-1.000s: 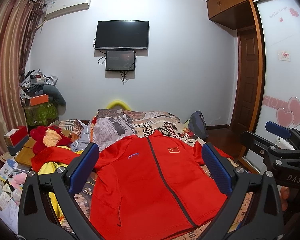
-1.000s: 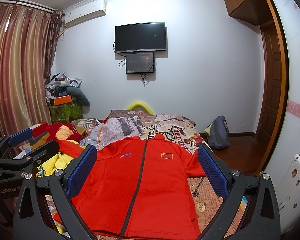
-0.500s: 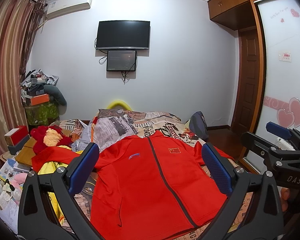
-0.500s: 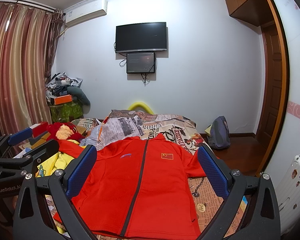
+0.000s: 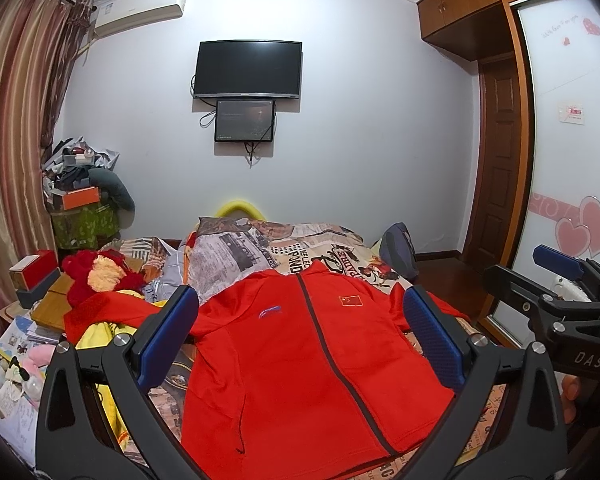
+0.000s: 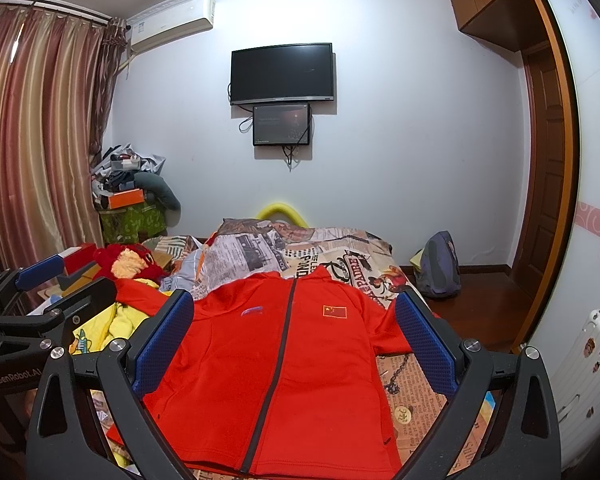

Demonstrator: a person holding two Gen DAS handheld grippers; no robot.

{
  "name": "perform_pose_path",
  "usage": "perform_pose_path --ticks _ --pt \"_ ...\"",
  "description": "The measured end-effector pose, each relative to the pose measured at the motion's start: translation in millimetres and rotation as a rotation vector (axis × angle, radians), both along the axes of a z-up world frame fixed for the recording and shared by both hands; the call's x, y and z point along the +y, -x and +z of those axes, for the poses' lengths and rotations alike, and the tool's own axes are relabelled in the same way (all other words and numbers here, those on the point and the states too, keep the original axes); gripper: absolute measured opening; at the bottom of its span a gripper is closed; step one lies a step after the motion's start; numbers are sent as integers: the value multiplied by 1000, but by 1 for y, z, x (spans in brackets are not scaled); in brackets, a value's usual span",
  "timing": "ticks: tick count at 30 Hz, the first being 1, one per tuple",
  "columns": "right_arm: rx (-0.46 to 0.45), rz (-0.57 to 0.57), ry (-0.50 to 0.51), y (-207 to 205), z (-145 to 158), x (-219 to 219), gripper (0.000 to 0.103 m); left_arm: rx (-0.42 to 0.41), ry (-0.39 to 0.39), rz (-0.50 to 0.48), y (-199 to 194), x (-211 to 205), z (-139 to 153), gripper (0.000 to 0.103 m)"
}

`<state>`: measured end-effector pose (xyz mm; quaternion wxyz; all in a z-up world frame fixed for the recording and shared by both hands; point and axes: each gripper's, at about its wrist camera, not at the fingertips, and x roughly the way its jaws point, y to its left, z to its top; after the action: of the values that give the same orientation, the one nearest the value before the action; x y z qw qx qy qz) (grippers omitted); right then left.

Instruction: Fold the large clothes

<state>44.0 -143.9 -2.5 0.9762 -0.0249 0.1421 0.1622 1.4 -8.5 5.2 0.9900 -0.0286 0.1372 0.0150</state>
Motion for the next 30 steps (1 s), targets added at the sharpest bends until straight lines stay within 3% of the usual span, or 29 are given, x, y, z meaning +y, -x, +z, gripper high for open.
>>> perform_pose_path --ticks 16,25,30 --pt "31 1 26 -35 -8 18 100 32 3 37 -37 21 -7 103" --pt "79 6 49 -90 -19 32 100 53 -1 149 -95 72 -16 103" --pt "101 -3 110 -122 -31 43 100 115 10 228 -137 115 -38 103"
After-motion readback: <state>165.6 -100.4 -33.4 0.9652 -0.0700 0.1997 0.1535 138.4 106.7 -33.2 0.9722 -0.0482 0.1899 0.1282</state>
